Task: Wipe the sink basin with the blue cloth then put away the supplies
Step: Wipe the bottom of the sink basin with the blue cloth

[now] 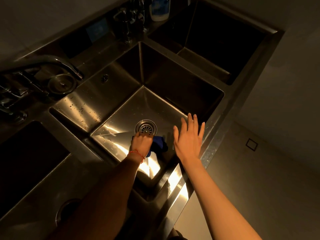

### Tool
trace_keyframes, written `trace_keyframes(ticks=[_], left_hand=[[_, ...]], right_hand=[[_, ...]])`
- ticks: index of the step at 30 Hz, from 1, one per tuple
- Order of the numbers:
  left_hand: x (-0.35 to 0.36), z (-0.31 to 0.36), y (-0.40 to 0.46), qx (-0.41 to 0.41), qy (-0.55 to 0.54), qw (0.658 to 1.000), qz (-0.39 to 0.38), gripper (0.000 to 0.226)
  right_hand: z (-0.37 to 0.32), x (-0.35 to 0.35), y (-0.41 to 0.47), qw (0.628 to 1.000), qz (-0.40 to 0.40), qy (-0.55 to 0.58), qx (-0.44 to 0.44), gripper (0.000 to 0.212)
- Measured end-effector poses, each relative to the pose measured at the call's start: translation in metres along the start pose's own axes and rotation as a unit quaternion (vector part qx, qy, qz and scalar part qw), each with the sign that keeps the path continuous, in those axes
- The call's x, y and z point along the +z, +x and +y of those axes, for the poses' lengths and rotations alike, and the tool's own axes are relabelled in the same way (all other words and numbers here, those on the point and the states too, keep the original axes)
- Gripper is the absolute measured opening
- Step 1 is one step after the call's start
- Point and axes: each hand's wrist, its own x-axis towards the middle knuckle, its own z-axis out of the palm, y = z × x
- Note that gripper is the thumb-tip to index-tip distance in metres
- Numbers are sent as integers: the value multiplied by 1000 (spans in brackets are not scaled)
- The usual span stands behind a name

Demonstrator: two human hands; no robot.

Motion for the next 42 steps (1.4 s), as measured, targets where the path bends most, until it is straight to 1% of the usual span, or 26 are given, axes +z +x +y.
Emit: trace_keyframes(ticks=[3, 11, 19, 23, 27, 33, 37, 42], left_hand=[[13, -2, 2, -33, 1, 999, -13, 27], [34, -3, 8, -119, -42, 991, -43, 24], [52, 1, 16, -101, -32, 990, -96, 38], [59, 3, 18, -100, -35, 985, -140, 40], [66, 4, 20, -87, -42, 980, -176, 53], [72, -1, 23, -93, -67, 976, -186, 66], [74, -5, 23, -76, -41, 979, -182, 67], [67, -8, 22, -85, -41, 982, -163, 47]], right_hand=[[1, 2, 0, 1000, 1, 3, 4, 44], [2, 5, 0, 1000, 10, 11, 2, 43], [0, 3, 1, 1000, 8, 11, 4, 46], [0, 3, 1, 1000, 3, 18, -2, 43], [1, 4, 1, 1000, 1, 26, -1, 42], [-1, 4, 1, 999, 8, 32, -4, 41], [0, 3, 0, 999, 5, 37, -3, 40], [0, 3, 0, 999, 4, 40, -5, 40]])
